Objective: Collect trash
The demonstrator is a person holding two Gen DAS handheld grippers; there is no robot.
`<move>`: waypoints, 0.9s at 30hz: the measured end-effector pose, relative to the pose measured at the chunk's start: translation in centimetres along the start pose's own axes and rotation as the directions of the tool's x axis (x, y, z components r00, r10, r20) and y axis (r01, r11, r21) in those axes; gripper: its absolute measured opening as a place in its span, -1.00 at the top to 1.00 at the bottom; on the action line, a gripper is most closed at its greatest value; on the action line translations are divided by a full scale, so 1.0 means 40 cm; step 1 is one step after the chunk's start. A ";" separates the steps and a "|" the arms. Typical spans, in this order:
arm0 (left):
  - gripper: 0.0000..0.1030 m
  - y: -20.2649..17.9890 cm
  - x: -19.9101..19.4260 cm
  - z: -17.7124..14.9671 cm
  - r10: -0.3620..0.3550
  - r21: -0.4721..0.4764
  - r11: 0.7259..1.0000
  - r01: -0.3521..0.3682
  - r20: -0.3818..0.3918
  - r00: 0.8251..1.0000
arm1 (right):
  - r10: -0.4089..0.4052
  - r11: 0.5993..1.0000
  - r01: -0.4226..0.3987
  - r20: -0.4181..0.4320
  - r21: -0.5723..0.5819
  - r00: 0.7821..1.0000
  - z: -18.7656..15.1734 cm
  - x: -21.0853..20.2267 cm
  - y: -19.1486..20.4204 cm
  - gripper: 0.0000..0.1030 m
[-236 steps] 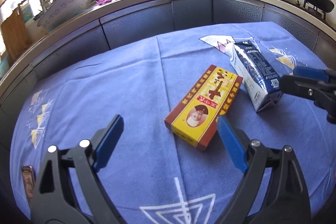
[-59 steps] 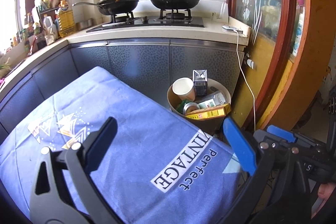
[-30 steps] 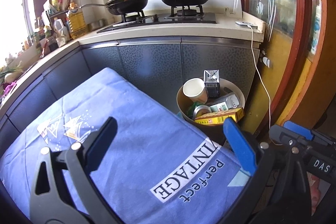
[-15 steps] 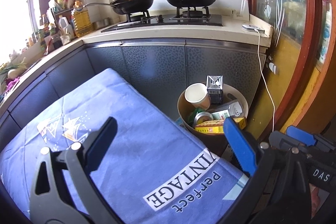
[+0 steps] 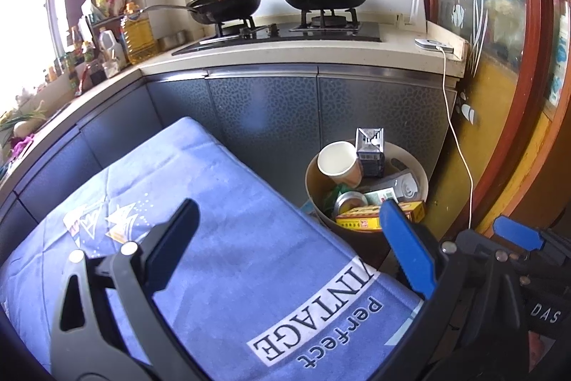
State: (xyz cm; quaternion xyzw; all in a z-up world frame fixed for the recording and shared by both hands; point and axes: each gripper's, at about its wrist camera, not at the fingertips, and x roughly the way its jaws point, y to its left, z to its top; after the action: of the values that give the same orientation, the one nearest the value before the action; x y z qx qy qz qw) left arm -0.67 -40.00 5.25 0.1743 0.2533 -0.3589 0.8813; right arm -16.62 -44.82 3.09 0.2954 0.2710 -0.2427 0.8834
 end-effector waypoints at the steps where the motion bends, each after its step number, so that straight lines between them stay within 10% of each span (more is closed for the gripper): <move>1: -0.88 0.000 0.000 0.000 0.004 0.000 1.000 -0.004 0.001 1.000 | -0.001 1.000 0.001 0.000 -0.002 1.000 -0.001 0.000 0.003 -0.44; 27: -0.88 0.011 0.027 -0.019 0.011 0.011 1.000 -0.011 -0.067 0.998 | -0.006 1.000 0.006 -0.018 -0.001 1.000 -0.013 0.023 0.013 -0.45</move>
State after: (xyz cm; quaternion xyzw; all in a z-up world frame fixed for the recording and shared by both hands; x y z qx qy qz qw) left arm 0.06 -39.89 4.08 0.1922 0.2800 -0.3492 0.8733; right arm -15.80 -44.34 2.36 0.2961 0.2799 -0.2427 0.8804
